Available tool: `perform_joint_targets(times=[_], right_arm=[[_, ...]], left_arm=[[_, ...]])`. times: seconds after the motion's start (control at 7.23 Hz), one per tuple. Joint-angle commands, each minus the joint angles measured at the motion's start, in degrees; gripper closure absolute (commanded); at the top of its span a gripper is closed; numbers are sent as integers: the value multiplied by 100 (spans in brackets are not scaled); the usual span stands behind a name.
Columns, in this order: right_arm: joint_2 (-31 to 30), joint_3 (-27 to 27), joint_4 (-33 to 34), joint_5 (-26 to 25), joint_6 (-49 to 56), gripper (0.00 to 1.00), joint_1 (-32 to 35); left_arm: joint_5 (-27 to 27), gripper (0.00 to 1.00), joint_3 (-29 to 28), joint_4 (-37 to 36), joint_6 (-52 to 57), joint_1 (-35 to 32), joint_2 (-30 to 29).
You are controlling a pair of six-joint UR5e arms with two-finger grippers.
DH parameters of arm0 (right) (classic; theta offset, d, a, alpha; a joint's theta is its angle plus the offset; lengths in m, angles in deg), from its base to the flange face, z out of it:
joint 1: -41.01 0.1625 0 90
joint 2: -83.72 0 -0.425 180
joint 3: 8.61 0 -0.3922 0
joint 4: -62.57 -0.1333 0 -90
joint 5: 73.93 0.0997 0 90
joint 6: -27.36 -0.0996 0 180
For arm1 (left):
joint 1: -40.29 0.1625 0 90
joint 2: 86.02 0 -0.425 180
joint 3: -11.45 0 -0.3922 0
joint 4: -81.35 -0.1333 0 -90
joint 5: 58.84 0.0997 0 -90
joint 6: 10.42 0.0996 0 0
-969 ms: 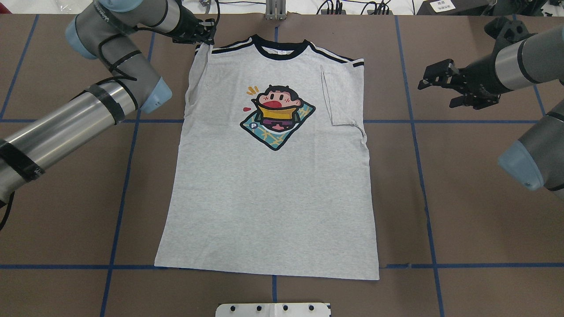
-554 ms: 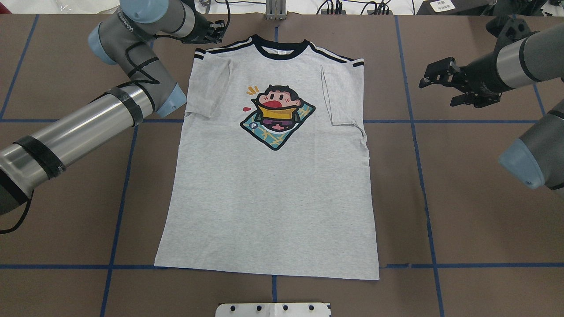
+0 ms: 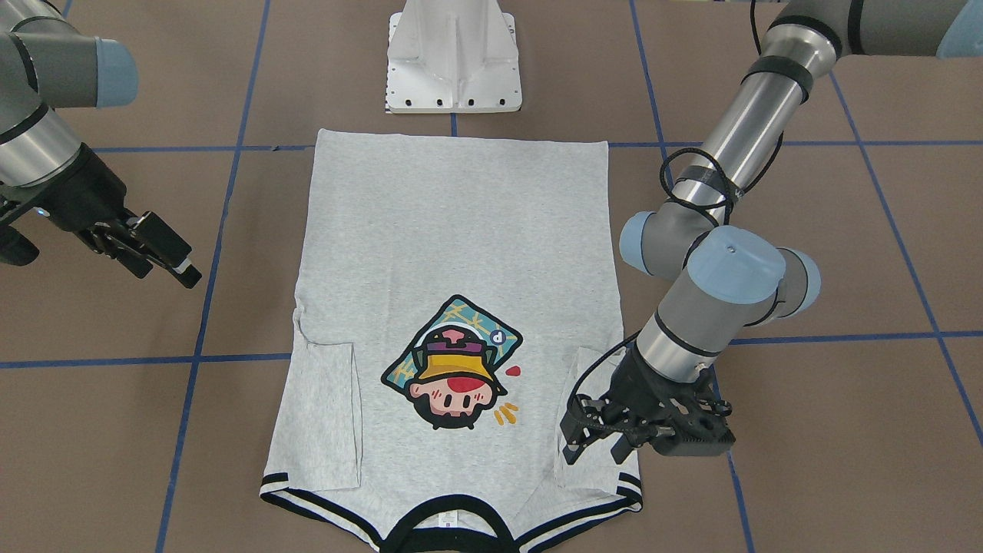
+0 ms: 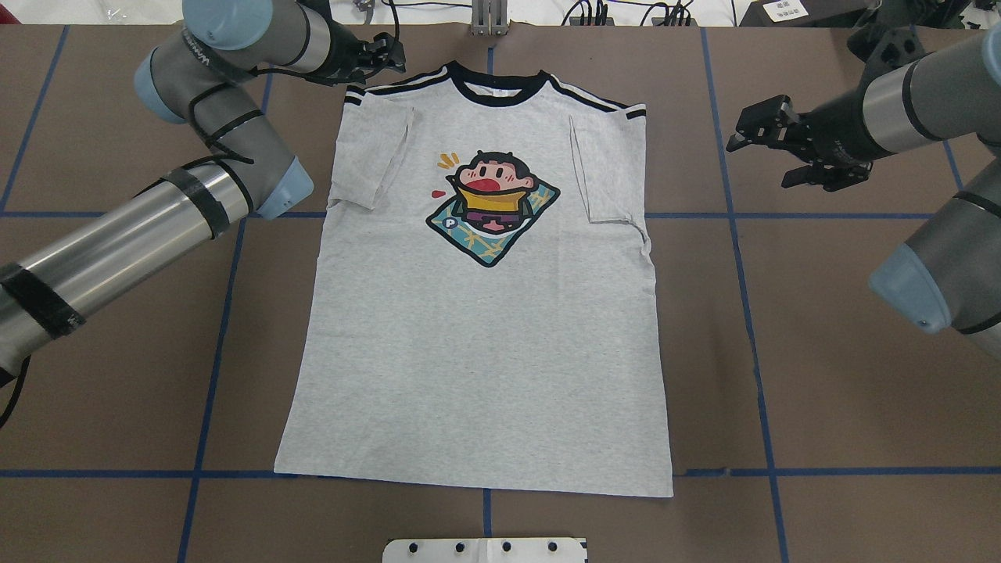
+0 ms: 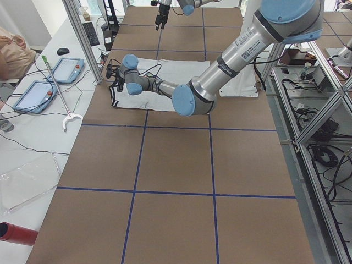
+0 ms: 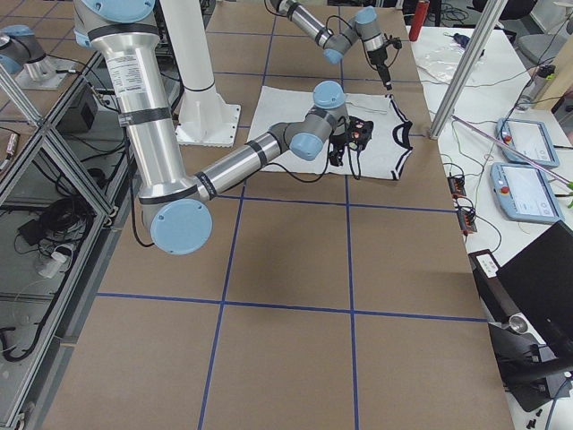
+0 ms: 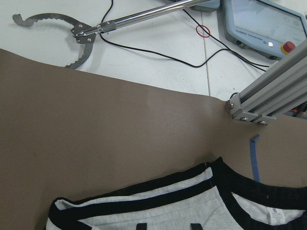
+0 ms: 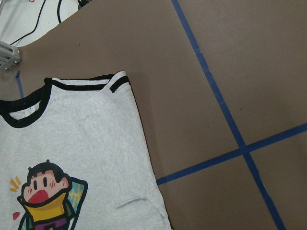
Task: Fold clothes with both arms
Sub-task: 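Release the sleeve with the left gripper while the right gripper moves to the hem corner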
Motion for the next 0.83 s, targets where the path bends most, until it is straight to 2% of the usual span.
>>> perform_joint_targets(times=[0.0,0.28,0.42,0.69], right_arm=[[35,-322,469,-501,-775,0,-881],[-2,-1085,1828,-2115,-1388,1,-2480],[-53,-1245,1869,-2618,-2088,5,-3113],[-150,-1255,1896,-3490,-2946,10,-4249]], left_arm=[[-669,24,1520,-183,-32,-3,964],[-951,23,2769,-500,-102,32,1782],[-960,23,3270,-509,-111,58,2186],[-961,23,3398,-509,-111,58,2339]])
